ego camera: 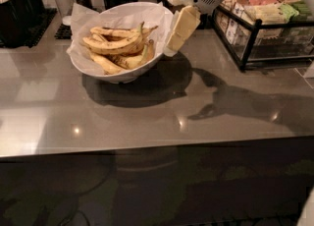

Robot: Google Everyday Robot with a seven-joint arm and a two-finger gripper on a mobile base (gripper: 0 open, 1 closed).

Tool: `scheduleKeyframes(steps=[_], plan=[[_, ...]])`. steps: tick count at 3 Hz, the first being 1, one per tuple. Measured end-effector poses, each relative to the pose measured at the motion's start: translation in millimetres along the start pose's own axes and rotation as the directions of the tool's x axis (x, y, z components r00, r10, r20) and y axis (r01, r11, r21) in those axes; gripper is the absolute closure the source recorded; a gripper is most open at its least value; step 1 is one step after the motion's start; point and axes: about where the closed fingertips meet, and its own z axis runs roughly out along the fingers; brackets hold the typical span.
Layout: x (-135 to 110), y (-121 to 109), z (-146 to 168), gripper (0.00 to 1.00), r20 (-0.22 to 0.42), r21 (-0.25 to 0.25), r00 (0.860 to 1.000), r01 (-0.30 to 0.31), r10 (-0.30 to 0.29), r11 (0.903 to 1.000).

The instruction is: Pick banana from white bowl

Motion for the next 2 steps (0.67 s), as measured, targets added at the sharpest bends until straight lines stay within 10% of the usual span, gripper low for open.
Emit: scheduleKeyframes(steps=[2], plan=[[-37.2,-18.4,55.4,0.0,0.038,-0.127,0.997,0.078,-0.073,0.9889]])
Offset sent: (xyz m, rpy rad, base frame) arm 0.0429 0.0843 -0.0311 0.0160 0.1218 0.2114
